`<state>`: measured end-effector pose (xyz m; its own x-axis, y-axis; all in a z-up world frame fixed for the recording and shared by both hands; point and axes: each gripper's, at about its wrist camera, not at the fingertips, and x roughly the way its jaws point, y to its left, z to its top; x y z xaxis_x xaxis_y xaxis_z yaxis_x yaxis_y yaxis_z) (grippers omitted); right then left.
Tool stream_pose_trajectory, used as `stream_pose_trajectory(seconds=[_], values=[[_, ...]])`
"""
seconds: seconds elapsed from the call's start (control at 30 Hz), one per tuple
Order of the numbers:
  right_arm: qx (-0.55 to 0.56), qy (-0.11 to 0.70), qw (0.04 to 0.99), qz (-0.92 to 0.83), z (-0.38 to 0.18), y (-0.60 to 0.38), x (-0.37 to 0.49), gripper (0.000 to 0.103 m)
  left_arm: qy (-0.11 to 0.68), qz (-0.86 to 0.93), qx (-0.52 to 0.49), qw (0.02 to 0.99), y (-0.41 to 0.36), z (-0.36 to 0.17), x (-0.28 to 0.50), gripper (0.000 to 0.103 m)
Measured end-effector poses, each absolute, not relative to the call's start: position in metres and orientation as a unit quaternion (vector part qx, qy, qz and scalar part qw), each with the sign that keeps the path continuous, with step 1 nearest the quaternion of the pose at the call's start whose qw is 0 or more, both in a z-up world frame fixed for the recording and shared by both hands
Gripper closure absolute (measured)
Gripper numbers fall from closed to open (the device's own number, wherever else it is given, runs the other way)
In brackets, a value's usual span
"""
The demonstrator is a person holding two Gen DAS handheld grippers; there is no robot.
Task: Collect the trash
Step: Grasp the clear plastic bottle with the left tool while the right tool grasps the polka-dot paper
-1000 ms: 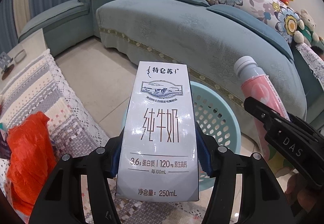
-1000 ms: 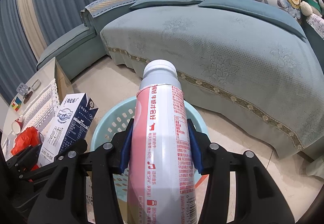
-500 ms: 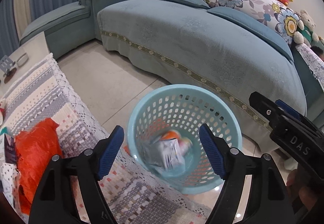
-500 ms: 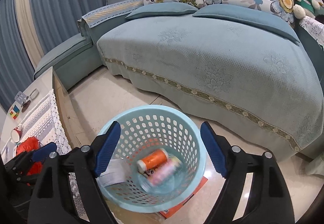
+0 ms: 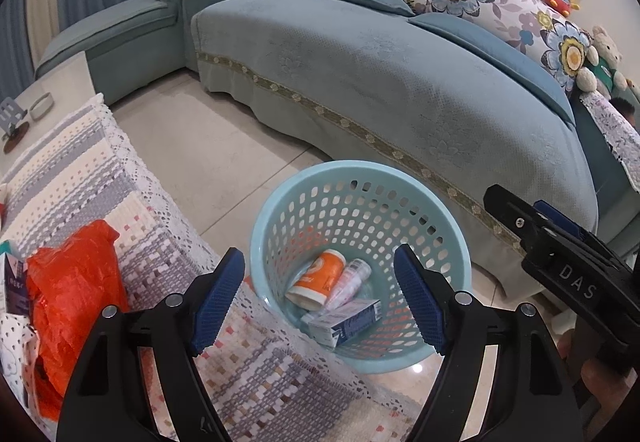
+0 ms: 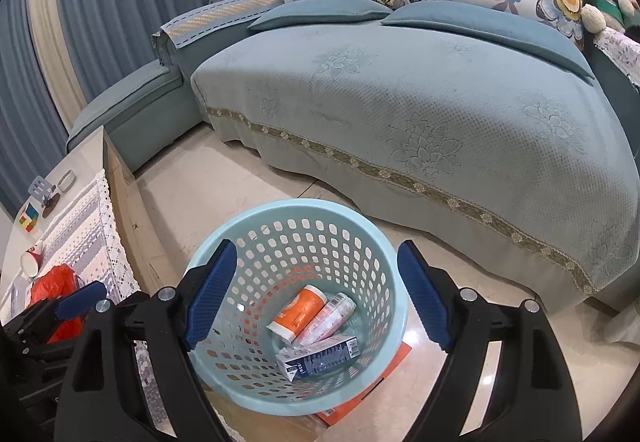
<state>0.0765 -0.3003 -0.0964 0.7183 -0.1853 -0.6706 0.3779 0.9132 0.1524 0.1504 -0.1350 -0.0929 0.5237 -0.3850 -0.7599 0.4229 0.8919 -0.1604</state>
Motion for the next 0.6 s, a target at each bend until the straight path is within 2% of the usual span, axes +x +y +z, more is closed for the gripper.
stream_pose_trajectory(seconds=[0.37,0.6], values=[[0.136,0.348,0.914,-0.154,-0.098,-0.299,0.077,0.022,0.416,-0.259,0.026,0.871,-0.127,-0.078,0.141,0.028],[0.166,0.319,0.924,-0.13,-0.083,-0.303,0.068,0.022,0.366,-0.278,0.0,0.888,-0.076,-0.028,0.129,0.028]])
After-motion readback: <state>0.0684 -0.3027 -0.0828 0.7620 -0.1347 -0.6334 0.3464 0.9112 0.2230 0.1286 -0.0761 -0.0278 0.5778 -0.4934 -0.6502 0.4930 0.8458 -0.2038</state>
